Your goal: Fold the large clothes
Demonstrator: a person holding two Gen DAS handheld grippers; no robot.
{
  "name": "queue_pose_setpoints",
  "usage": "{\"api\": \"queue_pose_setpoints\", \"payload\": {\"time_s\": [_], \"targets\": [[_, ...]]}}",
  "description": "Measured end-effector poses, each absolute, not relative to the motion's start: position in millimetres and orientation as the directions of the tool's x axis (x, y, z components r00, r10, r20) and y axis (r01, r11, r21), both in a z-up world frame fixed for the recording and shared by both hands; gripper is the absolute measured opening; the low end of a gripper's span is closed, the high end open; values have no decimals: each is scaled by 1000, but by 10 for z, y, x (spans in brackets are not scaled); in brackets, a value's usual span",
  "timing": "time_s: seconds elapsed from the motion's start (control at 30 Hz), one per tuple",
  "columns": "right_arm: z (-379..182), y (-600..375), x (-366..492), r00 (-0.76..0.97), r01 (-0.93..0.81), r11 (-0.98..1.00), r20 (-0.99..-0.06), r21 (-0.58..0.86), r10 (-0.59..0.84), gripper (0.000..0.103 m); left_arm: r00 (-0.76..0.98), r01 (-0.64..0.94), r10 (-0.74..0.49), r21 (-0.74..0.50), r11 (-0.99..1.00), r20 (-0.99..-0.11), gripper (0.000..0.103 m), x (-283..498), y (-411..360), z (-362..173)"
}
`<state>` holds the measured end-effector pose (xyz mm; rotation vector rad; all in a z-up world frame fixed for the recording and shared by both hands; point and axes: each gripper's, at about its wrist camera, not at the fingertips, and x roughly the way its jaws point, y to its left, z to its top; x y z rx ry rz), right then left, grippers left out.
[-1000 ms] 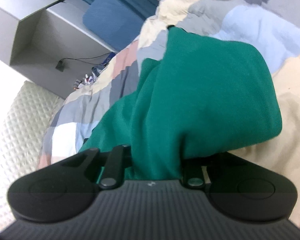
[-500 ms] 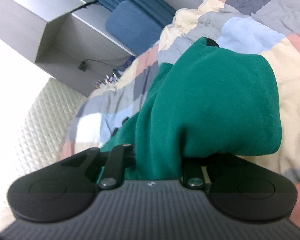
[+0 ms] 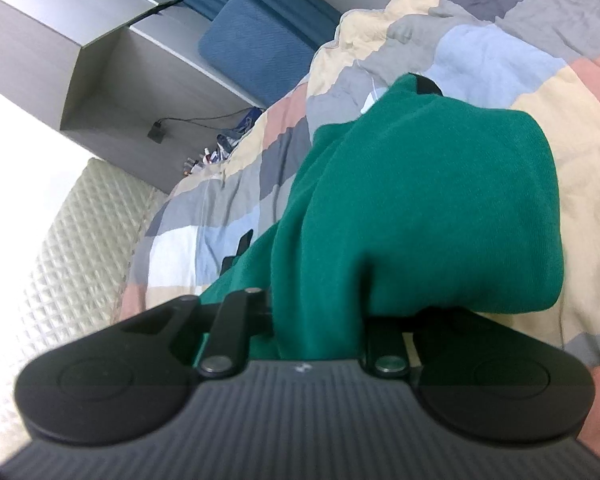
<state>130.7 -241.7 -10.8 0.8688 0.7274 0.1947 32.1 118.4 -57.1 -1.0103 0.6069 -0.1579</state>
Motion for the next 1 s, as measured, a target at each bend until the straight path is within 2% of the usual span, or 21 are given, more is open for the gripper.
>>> {"api": "queue_pose_setpoints", "payload": {"time_s": [0.17, 0.27, 0.3, 0.33, 0.47, 0.5, 0.57, 0.63, 0.83, 1.0], "targets": [[-2, -2478, 1531, 733, 145, 614, -502, 776, 460, 29, 825, -132, -402, -826, 548, -398, 14, 606, 1177, -397], [48, -2523, 1692, 725, 140, 584, -485, 799, 489, 44, 826, -129, -398, -821, 556, -399, 14, 814, 1183, -308], [63, -2524, 1736, 725, 131, 581, -477, 803, 496, 55, 827, -128, -400, -825, 551, -396, 14, 880, 1191, -287], [81, -2521, 1792, 724, 120, 581, -471, 805, 503, 61, 828, -124, -404, -829, 546, -390, 14, 974, 1200, -265], [136, -2524, 2044, 727, 89, 578, -449, 811, 519, 63, 829, -119, -398, -819, 561, -393, 17, 1353, 1205, -191], [146, -2534, 2106, 730, 83, 572, -441, 816, 522, 63, 829, -124, -396, -819, 560, -396, 21, 1450, 1216, -180], [165, -2545, 2235, 734, 67, 573, -429, 817, 526, 63, 829, -110, -403, -821, 561, -387, 57, 1664, 1235, -151], [174, -2531, 2371, 735, 41, 585, -421, 810, 531, 63, 844, -80, -406, -830, 551, -351, 74, 1855, 1255, -144], [61, -2469, 2784, 730, -52, 644, -411, 763, 546, 63, 863, -59, -352, -764, 642, -362, 79, 2462, 1216, -235], [-147, -2452, 3202, 739, -63, 670, -416, 740, 530, 63, 848, -74, -320, -693, 717, -422, 80, 3013, 1128, -443]]}}
